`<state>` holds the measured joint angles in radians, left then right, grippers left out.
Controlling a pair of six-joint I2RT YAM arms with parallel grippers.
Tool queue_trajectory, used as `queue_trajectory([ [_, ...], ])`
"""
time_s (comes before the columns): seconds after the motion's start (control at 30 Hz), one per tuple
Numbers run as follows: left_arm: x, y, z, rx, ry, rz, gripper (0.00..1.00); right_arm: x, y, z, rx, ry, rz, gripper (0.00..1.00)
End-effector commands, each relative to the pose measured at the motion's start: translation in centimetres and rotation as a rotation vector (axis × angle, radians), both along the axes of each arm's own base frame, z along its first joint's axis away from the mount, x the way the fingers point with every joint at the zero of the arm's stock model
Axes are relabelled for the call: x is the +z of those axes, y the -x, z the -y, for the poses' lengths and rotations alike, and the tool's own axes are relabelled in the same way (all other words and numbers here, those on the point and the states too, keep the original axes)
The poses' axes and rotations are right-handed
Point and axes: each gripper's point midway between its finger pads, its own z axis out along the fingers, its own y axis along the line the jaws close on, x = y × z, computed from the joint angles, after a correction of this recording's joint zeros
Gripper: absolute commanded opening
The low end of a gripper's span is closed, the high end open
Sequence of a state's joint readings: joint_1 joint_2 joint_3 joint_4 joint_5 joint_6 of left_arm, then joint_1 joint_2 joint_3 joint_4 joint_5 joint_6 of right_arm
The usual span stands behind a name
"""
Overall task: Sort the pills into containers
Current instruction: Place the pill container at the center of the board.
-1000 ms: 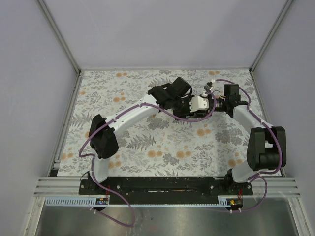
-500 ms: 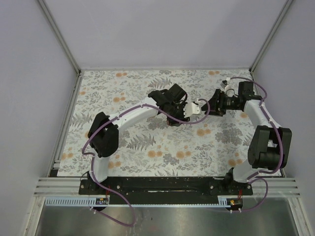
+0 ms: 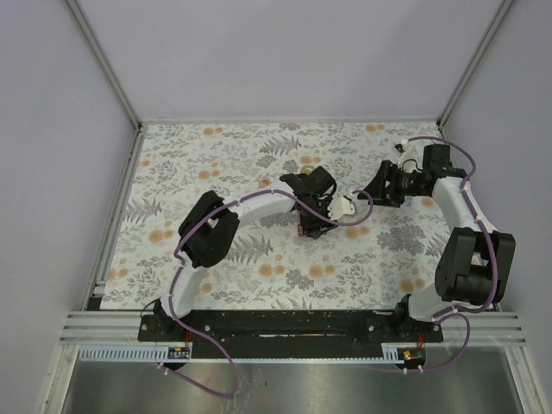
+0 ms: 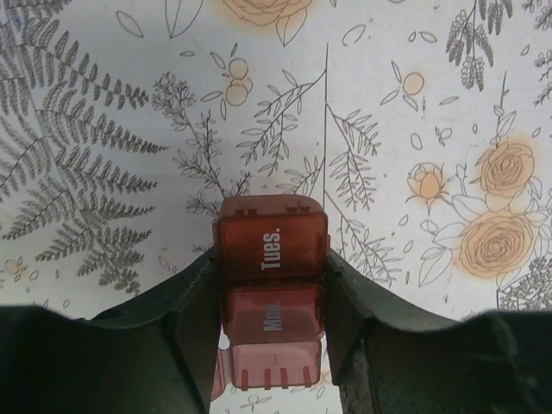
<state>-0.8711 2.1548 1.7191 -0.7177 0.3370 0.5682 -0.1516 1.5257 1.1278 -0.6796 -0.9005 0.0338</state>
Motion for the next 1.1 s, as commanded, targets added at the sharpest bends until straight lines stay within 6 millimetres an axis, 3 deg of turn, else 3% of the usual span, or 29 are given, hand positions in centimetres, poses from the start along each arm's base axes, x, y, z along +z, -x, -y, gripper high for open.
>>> queue_trajectory([
  [0.0,-0.1,0.4,2.1,0.009,0.057,-0.01,0.0,1.5,0.3,0.1,0.012,0.004,0.057,0.7],
  [0.2,-1.2,0.7,2.4,0.012,0.047,-0.017,0.01,1.6,0.9,-0.2,0.021,-0.019,0.054,0.7],
  [0.53,-2.1,0.8,2.5,0.007,0.034,-0.025,0.15,1.7,1.1,-0.1,0.017,-0.003,0.07,0.71],
  [0.87,-3.3,1.5,2.0,-0.022,0.016,-0.047,0.25,2.1,-0.2,1.6,-0.055,0.048,0.094,0.72],
  [1.07,-3.7,2.0,1.6,-0.034,0.005,-0.053,0.29,1.4,-1.3,3.9,-0.136,0.171,0.119,0.73],
])
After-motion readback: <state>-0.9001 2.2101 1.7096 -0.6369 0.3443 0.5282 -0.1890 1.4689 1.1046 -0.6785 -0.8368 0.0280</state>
